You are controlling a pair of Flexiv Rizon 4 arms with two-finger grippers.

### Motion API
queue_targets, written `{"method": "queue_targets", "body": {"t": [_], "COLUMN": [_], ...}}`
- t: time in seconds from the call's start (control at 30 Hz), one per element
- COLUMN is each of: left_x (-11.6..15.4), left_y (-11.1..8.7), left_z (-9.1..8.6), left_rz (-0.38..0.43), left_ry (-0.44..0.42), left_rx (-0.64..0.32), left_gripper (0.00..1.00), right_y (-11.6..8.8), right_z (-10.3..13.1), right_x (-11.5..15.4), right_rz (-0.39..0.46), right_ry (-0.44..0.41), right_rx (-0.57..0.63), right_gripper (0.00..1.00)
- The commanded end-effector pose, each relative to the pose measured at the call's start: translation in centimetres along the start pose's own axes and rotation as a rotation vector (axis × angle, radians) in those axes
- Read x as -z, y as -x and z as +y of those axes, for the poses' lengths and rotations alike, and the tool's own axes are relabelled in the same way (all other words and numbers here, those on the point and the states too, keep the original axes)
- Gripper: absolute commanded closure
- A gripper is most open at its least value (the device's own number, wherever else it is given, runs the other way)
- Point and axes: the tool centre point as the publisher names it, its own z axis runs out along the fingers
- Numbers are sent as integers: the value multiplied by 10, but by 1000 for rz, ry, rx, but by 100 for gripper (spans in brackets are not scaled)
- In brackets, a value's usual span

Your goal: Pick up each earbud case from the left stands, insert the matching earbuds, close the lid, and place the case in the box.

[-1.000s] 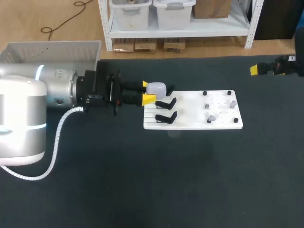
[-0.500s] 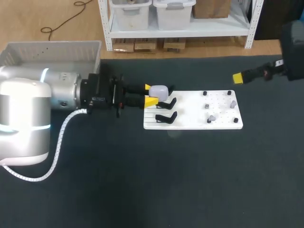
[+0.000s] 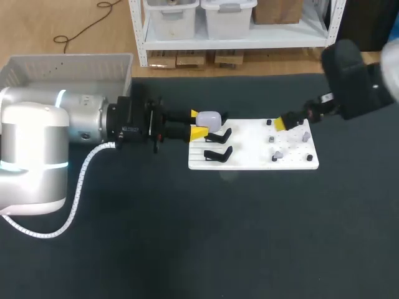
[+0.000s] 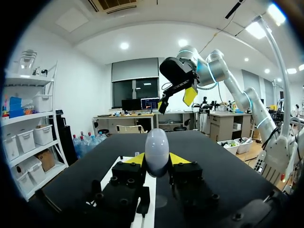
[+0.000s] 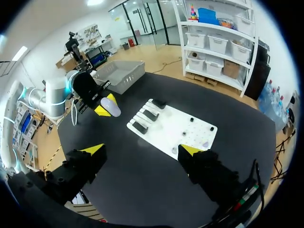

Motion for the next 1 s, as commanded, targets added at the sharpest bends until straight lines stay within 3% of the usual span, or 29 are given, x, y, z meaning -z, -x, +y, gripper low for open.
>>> {"method": "queue_targets", "body": {"t": [0.03, 0.6, 1.0], "left_x": [0, 0, 0], "left_y": [-1, -1, -1], "left_z": [0, 0, 0], "left_rz": [-3, -3, -3], "left_ry": [1, 1, 1], "left_rx": [-2, -2, -2], "left_gripper": [100, 100, 100], "right_y": [13, 32, 37], "right_z": [8, 53, 57], "right_x": [-22, -73, -96], "right_rz": [14, 81, 110], "right_ry": [-22, 60, 72], "right_rx": [-10, -2, -4], "right_gripper": [0, 0, 0]}}
